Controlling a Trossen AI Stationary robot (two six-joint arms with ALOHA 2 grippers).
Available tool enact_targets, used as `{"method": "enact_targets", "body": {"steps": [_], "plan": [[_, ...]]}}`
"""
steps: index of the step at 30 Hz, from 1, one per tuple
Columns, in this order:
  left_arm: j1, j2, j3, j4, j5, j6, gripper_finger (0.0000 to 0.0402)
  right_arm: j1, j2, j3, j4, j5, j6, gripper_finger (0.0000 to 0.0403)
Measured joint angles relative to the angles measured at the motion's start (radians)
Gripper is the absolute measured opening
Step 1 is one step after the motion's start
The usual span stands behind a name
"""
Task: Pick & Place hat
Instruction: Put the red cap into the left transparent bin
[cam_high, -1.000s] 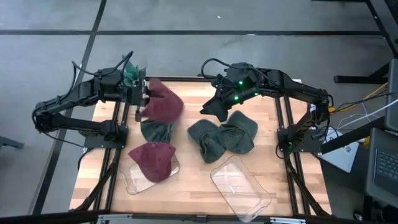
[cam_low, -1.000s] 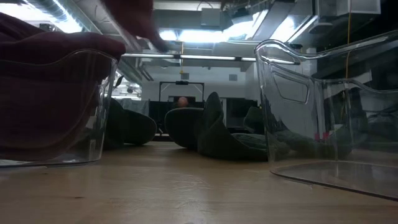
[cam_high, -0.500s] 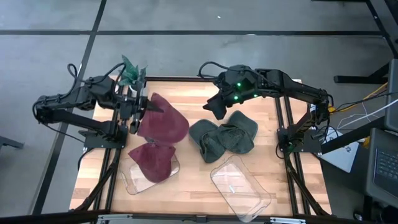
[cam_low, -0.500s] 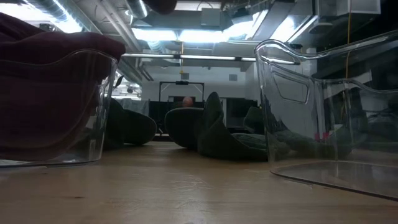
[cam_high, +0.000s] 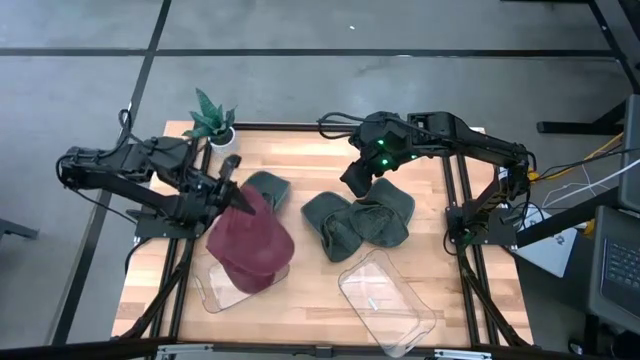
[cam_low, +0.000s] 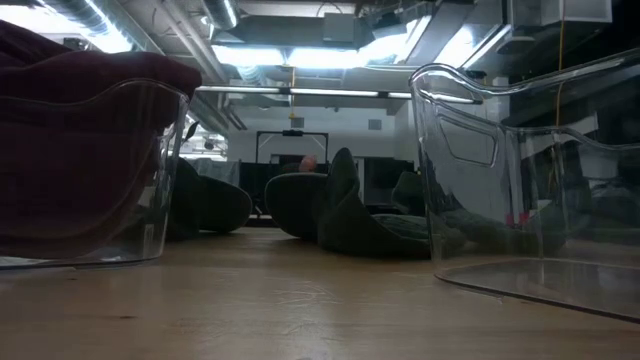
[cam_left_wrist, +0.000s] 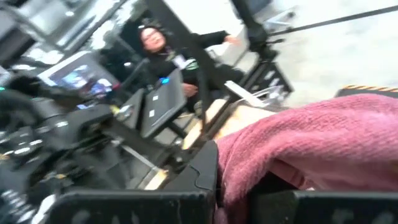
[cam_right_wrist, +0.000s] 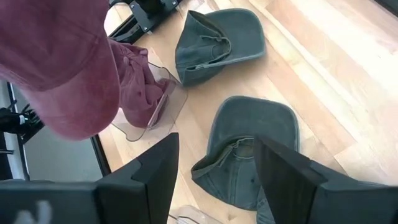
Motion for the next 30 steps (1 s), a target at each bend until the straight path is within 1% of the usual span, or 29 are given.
{"method": "enact_targets", "body": {"steps": [3,8,11,14,18,22,30], "plan": [[-0.036,0.015,0.0,-0.026,0.014,0.021,0.0004,0.0,0.0,0.0,0.0,0.001,0.02,0.0205],[-0.099,0.058,0.0,-0.046,0.017,0.106,0.0004,0.0,0.0,0.0,0.0,0.003,0.022,0.0205],[-0.123,0.082,0.0,-0.046,0.025,0.172,0.0004,0.0,0.0,0.0,0.0,0.046,0.022,0.0205],[-0.128,0.097,0.0,-0.064,0.027,0.228,0.0004,0.0,0.0,0.0,0.0,0.079,0.022,0.0205],[-0.127,0.106,0.0,-0.14,0.02,0.323,0.0004,0.0,0.0,0.0,0.0,0.079,0.022,0.0205],[-0.127,0.112,0.0,-0.215,0.019,0.381,0.0004,0.0,0.0,0.0,0.0,0.079,0.022,0.0205],[-0.127,0.128,0.0,-0.259,0.015,0.482,0.0005,0.0,0.0,0.0,-0.001,0.079,0.025,0.0205]]}}
